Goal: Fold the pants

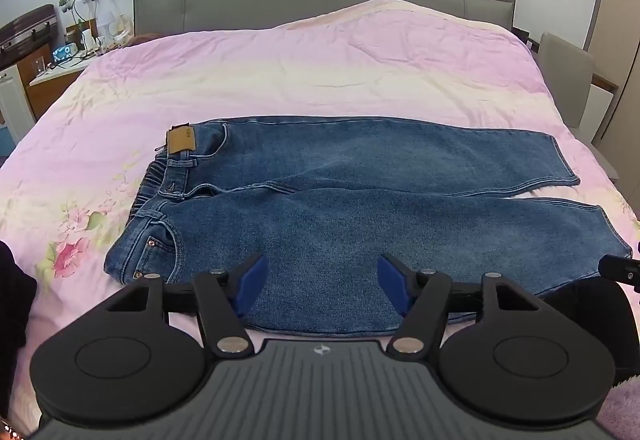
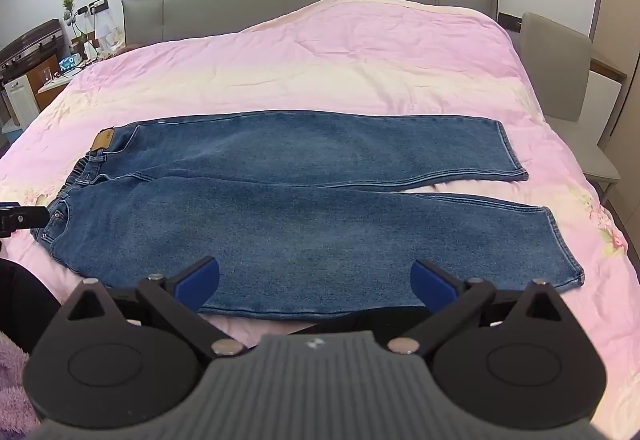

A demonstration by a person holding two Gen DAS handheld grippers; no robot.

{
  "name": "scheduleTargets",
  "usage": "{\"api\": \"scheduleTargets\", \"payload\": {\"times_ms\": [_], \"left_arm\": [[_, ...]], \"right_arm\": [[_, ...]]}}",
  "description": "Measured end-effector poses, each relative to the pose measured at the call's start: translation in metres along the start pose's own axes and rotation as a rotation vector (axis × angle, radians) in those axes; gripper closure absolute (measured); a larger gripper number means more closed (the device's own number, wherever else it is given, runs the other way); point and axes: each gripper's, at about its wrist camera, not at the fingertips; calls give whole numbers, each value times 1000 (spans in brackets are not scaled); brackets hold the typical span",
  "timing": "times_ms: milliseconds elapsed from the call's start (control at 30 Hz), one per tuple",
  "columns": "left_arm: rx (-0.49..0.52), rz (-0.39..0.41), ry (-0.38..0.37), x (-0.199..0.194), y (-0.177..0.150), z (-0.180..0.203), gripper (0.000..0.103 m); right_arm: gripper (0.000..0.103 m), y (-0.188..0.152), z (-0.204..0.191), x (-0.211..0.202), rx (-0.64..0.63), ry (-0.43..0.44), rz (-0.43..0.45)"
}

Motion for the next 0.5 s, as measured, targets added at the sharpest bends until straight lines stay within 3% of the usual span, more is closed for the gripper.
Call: {"api": "scheduleTargets", "payload": {"times_ms": [500], "left_arm": [[8,-7,-1,0,2,4,28]], "right_arm": [[5,0,-1,-1,0,-4,1]]}}
Point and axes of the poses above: each gripper's, at about its wrist camera, not at the fingertips, and x roughly the way its jaws point, z to its right, y to its top, and after that the axes turned 11 degrees about -z, right-handed
